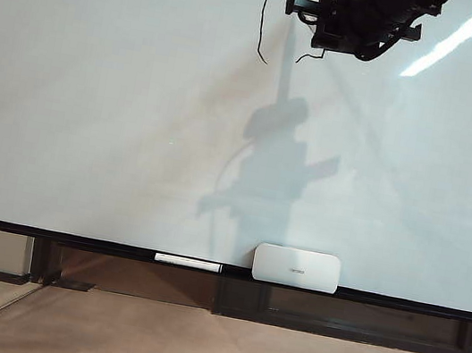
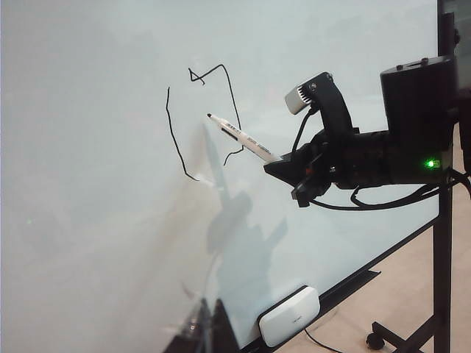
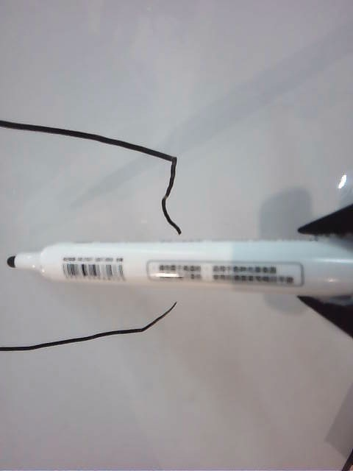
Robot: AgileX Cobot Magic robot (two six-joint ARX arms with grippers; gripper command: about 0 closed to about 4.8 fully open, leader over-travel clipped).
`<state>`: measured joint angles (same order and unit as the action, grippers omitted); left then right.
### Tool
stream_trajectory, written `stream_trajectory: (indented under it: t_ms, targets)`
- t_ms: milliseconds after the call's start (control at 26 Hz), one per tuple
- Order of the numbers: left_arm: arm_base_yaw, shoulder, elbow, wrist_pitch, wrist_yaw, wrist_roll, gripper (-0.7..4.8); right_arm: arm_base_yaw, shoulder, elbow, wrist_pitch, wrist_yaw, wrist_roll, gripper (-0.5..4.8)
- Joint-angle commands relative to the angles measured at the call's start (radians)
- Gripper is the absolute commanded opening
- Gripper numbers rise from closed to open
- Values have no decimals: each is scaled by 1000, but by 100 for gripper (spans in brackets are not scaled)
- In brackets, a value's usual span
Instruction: Reach to the right to find the marker pen, pick it up, and write the number 13 on the whiteboard.
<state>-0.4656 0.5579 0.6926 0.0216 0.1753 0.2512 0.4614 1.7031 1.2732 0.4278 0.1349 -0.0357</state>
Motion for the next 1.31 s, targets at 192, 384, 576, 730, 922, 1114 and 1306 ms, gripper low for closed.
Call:
stream_trajectory:
  t_ms: [192,384,576,730,922,1114,1306]
  targets:
    - [0,-2,6,10,-12,11,-6,-11,15,5,3,0,-2,-6]
    - [0,-2,6,10,-22,15,-6,-11,20,5,4,-3,2,-6]
    - [0,-2,6,10,-22,27,-6,-11,20,5,13,-2,2,-6]
    - [0,-2,6,10,-22,27,-6,-11,20,5,13,-2,2,-6]
    - [0,-3,6,10,-22,27,-6,-11,20,5,12,22,2,-6]
    - [0,-3,6,10,-22,27,-6,-11,19,5,1,99,2,-6]
    - [0,-3,6,9,-22,30,-6,-11,14,5,-34,166,6,-6]
